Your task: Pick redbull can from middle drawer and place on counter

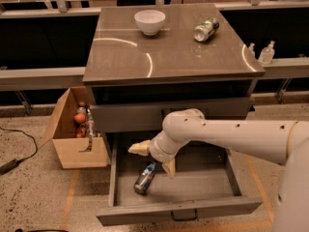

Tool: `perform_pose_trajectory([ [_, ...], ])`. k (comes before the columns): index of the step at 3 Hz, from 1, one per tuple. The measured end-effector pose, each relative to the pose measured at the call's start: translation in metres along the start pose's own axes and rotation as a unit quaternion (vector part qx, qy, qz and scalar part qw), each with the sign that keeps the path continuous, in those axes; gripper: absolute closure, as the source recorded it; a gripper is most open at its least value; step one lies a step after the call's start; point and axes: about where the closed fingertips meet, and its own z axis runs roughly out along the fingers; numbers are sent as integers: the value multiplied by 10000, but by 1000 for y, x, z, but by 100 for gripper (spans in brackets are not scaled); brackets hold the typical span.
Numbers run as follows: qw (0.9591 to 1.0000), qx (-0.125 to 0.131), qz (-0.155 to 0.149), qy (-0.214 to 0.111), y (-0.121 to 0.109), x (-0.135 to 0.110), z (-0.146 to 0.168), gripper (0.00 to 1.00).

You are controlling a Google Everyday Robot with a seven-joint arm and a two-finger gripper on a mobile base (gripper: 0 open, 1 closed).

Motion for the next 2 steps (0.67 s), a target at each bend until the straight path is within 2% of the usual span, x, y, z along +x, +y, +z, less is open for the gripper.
perform_pose_trajectory([
  [1,9991,-202,-327,-180,-3,1,37,0],
  [2,9965,-542,-459,-445,2,10,85,0],
])
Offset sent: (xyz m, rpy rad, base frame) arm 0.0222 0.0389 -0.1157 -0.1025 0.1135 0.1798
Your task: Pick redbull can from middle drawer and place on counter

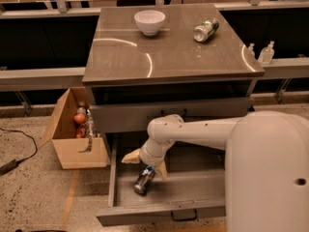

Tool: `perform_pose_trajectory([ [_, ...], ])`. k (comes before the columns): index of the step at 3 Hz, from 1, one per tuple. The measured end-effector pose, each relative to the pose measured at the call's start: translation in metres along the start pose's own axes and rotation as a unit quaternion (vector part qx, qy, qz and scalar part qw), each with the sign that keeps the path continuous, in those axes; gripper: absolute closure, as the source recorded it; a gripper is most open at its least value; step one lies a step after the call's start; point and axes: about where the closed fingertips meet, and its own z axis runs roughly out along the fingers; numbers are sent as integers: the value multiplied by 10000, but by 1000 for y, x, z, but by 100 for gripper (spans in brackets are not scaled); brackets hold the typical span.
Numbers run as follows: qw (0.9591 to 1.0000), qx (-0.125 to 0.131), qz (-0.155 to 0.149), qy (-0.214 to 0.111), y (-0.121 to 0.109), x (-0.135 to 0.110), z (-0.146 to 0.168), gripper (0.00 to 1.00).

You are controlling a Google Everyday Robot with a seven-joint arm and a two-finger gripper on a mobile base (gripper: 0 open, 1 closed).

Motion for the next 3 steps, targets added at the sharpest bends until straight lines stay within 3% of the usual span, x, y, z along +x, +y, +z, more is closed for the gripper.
perform_pose_trajectory([
  [1,9992,-171,168,-313,5,6,29,0],
  [2,9969,-278,394,-613,8,3,54,18],
  [3,9954,-260,473,-795,-2,2,66,42],
])
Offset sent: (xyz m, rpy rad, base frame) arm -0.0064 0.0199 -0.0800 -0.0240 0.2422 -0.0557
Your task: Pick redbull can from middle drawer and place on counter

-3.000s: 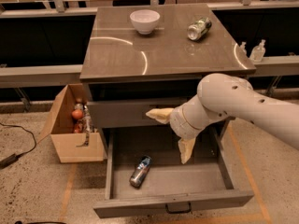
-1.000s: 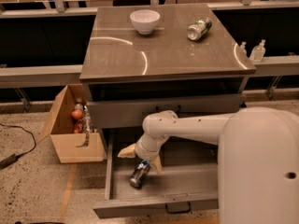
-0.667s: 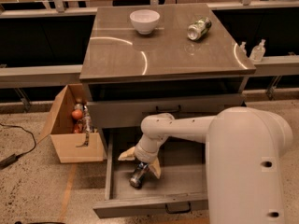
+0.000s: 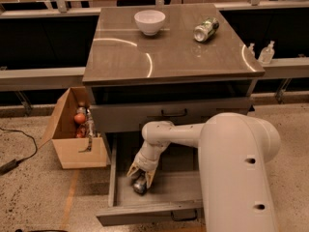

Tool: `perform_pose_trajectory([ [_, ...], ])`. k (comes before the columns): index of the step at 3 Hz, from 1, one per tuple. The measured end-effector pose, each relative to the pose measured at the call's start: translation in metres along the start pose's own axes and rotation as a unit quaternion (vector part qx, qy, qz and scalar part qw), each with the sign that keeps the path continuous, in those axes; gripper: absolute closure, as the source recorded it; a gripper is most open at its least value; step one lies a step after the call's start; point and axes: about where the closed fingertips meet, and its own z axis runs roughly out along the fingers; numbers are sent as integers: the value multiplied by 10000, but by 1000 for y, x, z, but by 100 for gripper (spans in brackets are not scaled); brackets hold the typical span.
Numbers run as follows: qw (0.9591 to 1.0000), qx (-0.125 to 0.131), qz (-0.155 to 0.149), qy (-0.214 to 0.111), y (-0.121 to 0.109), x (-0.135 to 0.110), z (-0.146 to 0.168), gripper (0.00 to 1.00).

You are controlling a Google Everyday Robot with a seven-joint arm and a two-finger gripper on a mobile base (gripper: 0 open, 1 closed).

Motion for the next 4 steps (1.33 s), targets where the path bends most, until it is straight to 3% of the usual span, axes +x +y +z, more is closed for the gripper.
perform_pose_trajectory([
  [1,9994,160,293,102,-4,-2,-19,73],
  [2,9923,712,872,517,6,-17,-73,95],
  [3,9751,1092,1644,1009,43,-42,-131,100],
  [4,9618,1245,2085,1264,58,-54,-150,82],
])
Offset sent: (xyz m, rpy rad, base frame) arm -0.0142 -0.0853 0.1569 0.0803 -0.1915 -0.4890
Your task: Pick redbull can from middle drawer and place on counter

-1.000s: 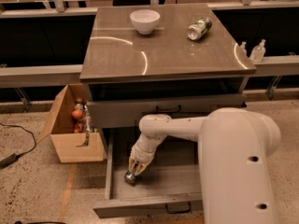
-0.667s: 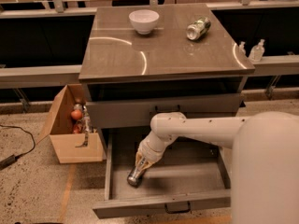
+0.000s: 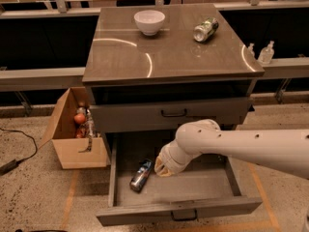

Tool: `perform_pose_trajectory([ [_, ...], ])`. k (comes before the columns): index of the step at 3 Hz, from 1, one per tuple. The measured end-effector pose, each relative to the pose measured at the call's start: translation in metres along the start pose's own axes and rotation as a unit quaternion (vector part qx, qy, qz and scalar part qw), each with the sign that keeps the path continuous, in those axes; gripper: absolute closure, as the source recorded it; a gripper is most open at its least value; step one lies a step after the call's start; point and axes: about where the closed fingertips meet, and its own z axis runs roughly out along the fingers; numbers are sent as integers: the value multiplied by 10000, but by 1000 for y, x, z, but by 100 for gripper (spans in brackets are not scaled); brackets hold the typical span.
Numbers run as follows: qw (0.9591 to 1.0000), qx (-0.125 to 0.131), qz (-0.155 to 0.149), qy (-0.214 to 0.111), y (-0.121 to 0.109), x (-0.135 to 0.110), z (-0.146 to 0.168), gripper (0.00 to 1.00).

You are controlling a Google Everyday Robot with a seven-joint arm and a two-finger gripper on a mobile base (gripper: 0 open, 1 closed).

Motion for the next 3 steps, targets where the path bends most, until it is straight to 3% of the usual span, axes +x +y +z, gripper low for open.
perform_pose_trajectory([
  [1,9999,59,3,96,-5,2,8,58],
  [3,9985,-163,-524,21,-27,18,64,12],
])
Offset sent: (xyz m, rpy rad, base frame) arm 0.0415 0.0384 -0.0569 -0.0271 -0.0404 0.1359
